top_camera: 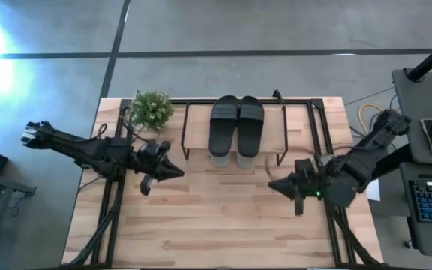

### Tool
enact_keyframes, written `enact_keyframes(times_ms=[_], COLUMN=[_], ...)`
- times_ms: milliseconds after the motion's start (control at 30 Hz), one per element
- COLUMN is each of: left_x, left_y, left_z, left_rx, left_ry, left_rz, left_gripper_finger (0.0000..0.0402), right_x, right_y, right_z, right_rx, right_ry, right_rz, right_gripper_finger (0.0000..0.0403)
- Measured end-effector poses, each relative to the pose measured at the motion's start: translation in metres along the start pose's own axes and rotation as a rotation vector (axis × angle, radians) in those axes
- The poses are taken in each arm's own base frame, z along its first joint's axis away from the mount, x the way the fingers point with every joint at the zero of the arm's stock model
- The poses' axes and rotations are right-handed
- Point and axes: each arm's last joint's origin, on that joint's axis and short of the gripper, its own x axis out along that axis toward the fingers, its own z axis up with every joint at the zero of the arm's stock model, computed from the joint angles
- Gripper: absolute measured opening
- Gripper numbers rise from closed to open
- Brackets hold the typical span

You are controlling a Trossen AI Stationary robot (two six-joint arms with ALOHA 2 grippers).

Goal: Pick and place slides into the shelf
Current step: Return to Home Position

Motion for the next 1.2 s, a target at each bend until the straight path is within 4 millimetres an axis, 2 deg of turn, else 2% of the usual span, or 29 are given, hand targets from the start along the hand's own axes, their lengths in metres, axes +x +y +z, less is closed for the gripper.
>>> enact_keyframes(times_ms=[67,133,233,300,367,467,567,667,767,833,967,1067,1200], left_x=[0.003,0.009,0.023,0.033,0.044,0.044,0.021,-0.018,-0.054,-0.069,-0.074,-0.077,-0.087], left_y=[0.001,0.008,0.022,0.031,0.039,0.054,0.064,0.065,0.063,0.061,0.07,0.081,0.082], left_z=[0.005,0.005,0.002,0.0,-0.001,0.011,0.025,0.029,0.03,0.025,-0.008,-0.034,-0.046], left_rx=[0.043,0.042,0.042,0.057,0.107,0.144,0.15,0.199,0.216,0.173,0.054,0.001,0.073], left_ry=[-0.053,-0.053,-0.011,0.014,0.018,0.002,0.043,0.085,0.012,-0.048,-0.034,-0.046,-0.145], left_rz=[-0.028,-0.012,0.002,-0.043,-0.11,-0.056,0.04,0.132,0.2,0.203,0.168,0.286,0.357], left_gripper_finger=[0.0,0.0,0.0,0.0,0.0,0.0,0.0,0.0,0.0,0.0,0.0,0.0,0.0], right_x=[0.003,0.007,0.027,0.046,0.062,0.064,0.052,0.029,0.003,-0.01,-0.012,-0.003,0.004], right_y=[0.006,-0.001,-0.02,-0.033,-0.047,-0.069,-0.094,-0.11,-0.12,-0.123,-0.135,-0.145,-0.154], right_z=[0.002,0.011,0.017,0.016,0.019,0.041,0.054,0.053,0.053,0.054,0.037,0.017,0.001], right_rx=[-0.119,-0.112,-0.094,-0.107,-0.143,-0.177,-0.167,-0.131,-0.141,-0.15,-0.175,-0.192,-0.237], right_ry=[-0.078,-0.112,-0.051,0.022,0.054,-0.031,-0.042,-0.011,-0.07,-0.159,-0.188,-0.129,-0.143], right_rz=[0.014,-0.005,0.035,0.154,0.343,0.548,0.516,0.432,0.366,0.343,0.308,0.302,0.336], right_gripper_finger=[0.0009,0.0009,0.0009,0.0009,0.0009,0.0009,0.0009,0.0009,0.0009,0.0009,0.0009,0.0009,0.0009])
